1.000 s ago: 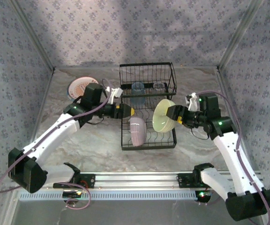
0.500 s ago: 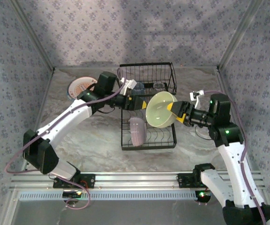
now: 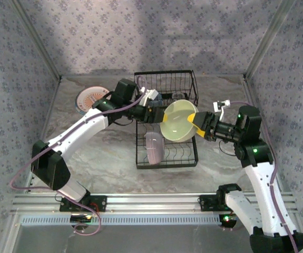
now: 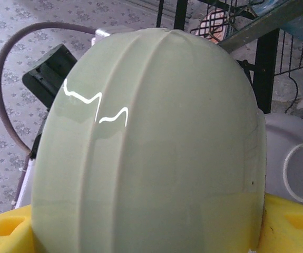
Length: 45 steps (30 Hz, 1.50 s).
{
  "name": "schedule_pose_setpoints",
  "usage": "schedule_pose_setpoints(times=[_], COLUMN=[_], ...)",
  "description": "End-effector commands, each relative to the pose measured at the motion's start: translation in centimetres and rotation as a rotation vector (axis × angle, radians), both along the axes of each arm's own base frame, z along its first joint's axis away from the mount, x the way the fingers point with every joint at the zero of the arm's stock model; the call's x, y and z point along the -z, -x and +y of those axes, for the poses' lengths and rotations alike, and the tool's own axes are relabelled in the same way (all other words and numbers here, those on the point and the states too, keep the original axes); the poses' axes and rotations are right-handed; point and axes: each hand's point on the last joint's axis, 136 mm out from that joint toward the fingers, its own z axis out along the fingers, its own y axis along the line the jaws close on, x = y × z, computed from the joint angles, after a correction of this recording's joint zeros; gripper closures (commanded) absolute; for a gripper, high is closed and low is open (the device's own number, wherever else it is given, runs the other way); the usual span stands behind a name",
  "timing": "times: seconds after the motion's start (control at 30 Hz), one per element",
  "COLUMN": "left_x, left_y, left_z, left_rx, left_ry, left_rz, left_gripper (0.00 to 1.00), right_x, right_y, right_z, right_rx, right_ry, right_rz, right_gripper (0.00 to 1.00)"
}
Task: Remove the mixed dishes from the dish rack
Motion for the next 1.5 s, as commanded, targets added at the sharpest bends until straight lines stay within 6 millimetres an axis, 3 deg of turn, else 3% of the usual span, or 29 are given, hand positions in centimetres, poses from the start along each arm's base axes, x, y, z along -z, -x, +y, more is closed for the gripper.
schedule_pose_setpoints(times=[0.0, 0.27, 0.6, 0.73, 0.87, 1.03, 1.07, 1.33, 1.47], left_x=[-1.6, -2.2, -2.9, -3.5, -3.8, -4.1, -4.2, -5.2, -5.9], left_y=[0.5, 0.8, 0.6, 0.5, 0.3, 0.2, 0.2, 0.0, -0.2], left_z=[-0.8, -1.1, -1.2, -1.0, -0.7, -0.5, -0.4, 0.2, 1.0], left_rx=[0.041, 0.049, 0.002, -0.030, -0.075, -0.106, -0.110, -0.136, -0.157], left_ry=[0.056, 0.092, 0.136, 0.154, 0.165, 0.181, 0.184, 0.197, 0.202], left_rz=[-0.004, 0.017, 0.070, 0.074, 0.082, 0.090, 0.092, 0.085, 0.069], left_gripper=[0.42, 0.60, 0.99, 1.00, 1.00, 1.00, 1.00, 1.00, 1.00], right_x=[-3.6, -4.1, -3.6, -3.5, -3.3, -2.6, -2.6, -1.7, 0.3], right_y=[0.9, 0.8, 0.8, 0.8, 0.8, 0.7, 0.7, 0.8, 0.8], right_z=[0.3, 0.4, 0.8, 0.9, 0.8, 0.8, 0.8, -0.1, -2.0], right_rx=[-0.049, -0.043, -0.051, -0.052, -0.048, -0.043, -0.039, 0.016, 0.125], right_ry=[-0.054, -0.078, -0.074, -0.071, -0.067, -0.041, -0.032, 0.072, 0.279], right_rz=[-0.159, -0.167, -0.161, -0.160, -0.152, -0.138, -0.141, -0.137, -0.126], right_gripper=[0.54, 0.54, 0.53, 0.50, 0.39, 0.03, 0.00, 0.00, 0.00])
